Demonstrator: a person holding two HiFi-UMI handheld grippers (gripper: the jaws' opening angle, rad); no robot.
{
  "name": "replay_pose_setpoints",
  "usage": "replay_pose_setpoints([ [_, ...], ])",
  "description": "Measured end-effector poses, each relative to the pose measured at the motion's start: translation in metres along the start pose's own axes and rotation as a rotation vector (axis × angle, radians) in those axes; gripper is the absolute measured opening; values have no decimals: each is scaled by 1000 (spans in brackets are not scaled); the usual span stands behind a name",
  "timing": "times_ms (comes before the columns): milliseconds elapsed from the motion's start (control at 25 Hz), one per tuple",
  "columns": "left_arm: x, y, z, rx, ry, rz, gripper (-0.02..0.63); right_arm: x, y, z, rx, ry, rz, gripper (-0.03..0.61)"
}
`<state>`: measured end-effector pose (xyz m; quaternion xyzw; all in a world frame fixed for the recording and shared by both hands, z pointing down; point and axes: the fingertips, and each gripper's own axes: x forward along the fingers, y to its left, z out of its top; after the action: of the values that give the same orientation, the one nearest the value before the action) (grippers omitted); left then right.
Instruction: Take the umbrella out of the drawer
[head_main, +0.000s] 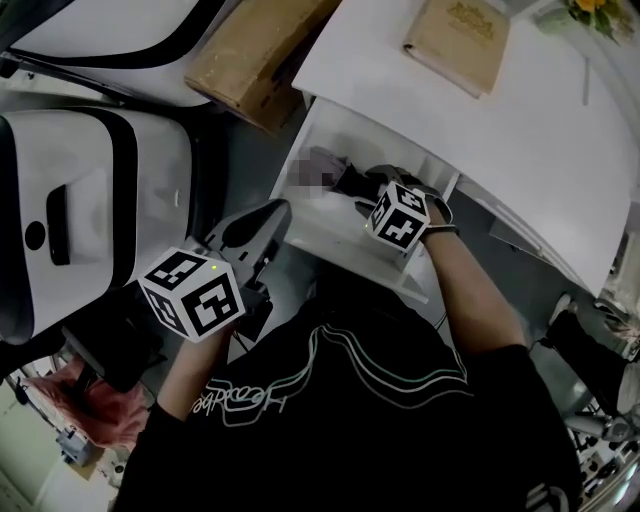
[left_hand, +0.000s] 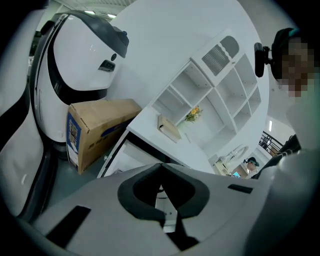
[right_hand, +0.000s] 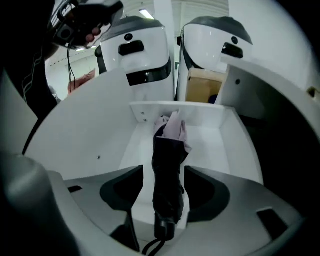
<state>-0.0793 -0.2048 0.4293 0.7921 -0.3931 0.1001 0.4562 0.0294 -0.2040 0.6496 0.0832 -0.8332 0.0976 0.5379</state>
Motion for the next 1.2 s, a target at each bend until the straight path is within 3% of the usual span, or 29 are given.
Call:
replay_pose_setpoints([
  [480, 13, 24, -7, -50, 14, 18, 20, 63, -10, -18, -54, 137, 5, 239],
  [1200, -1, 31, -15, -65, 8, 19, 20, 65, -7, -16, -18, 194, -21, 212],
])
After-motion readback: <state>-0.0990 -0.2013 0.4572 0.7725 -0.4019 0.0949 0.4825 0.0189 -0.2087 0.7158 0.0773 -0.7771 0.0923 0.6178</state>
